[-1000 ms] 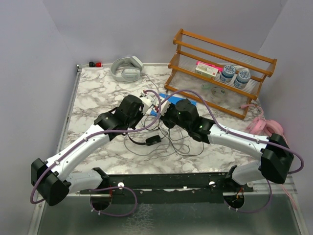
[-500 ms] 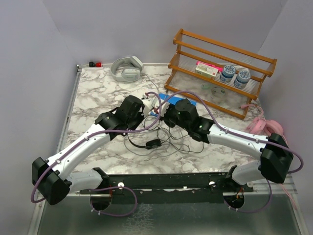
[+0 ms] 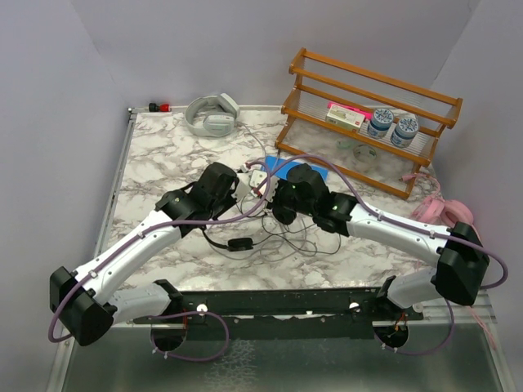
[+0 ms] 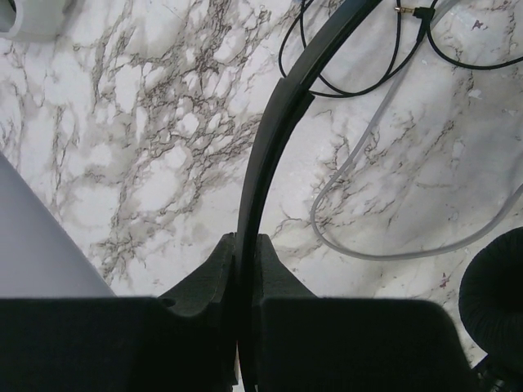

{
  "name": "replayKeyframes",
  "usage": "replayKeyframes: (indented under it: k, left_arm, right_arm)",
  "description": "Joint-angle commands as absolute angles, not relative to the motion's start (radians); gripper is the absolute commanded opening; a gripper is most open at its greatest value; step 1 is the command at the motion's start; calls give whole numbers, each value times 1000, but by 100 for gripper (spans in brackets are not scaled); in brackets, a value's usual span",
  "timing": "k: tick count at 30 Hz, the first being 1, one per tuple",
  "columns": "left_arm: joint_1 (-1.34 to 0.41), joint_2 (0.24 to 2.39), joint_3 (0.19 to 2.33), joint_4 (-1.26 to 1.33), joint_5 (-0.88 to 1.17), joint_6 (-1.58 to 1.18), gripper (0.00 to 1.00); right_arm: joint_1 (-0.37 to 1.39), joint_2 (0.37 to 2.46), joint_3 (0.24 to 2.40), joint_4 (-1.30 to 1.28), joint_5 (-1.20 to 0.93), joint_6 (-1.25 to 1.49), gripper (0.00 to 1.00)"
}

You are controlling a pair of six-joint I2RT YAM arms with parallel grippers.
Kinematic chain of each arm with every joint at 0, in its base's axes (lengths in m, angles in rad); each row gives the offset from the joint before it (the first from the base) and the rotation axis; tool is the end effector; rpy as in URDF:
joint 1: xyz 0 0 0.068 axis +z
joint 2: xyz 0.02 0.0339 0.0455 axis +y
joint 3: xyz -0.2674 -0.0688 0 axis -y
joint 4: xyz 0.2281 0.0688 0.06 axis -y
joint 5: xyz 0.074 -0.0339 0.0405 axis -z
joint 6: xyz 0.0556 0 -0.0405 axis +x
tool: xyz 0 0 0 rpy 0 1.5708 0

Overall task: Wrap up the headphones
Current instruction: Wrap the headphones cable around the headphones.

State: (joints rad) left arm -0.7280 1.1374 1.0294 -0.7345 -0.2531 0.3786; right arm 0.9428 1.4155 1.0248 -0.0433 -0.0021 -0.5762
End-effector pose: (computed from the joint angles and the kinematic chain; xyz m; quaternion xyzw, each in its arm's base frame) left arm 0.1780 -0.1400 0.2958 0.4489 0.8123 0.0547 0.3684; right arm 0.1938 0.2671 0.2918 -0.5807 0.6108 0.0990 0.5291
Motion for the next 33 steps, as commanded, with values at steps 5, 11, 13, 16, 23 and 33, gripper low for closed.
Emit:
replayKeyframes:
  k: [5, 11, 13, 16, 23, 33]
  left_arm:
    - [-834, 1174, 1064, -286, 184, 469, 0]
    - [-851, 1207, 1066, -260, 129, 407, 0]
    - [-851, 1211, 1060, -236, 54, 381, 0]
    - [-851, 1214, 1058, -208, -45, 332, 1]
    - [-871, 1222, 1037, -166, -3, 311, 1]
    - [-917, 1232, 1043, -220, 39, 361, 0]
  right_arm:
    - [1124, 1437, 1104, 206, -547, -578, 1]
    - [1130, 1442, 1083, 336, -413, -485, 1]
    - [1134, 1439, 1065, 396, -350, -431, 1]
    - [1144, 1443, 1045, 456, -244, -376, 1]
    - [1168, 1475, 1051, 498, -207, -378, 1]
    - [1192, 1498, 1078, 492, -199, -427, 2]
